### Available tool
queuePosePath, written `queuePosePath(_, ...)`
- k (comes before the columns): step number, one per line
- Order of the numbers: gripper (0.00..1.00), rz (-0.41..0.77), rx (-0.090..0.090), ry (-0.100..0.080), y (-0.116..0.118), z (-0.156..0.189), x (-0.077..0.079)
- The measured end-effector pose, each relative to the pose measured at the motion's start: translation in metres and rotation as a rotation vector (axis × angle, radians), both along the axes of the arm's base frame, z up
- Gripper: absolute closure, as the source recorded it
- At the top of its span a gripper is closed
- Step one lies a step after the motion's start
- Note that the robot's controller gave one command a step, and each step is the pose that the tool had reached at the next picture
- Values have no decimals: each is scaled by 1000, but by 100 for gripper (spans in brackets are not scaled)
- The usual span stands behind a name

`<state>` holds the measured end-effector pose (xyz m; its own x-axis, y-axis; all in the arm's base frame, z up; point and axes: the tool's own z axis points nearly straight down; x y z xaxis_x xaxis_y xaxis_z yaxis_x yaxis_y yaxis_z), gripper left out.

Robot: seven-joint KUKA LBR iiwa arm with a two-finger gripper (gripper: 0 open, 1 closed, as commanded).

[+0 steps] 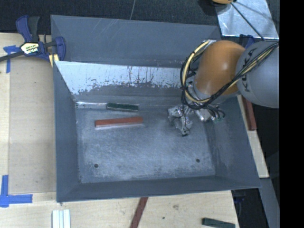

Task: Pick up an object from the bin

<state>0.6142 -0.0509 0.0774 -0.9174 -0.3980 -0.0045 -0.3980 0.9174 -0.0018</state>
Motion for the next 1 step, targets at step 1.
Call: queuePosePath(1, 100, 87, 1, 5, -2, 37, -18)
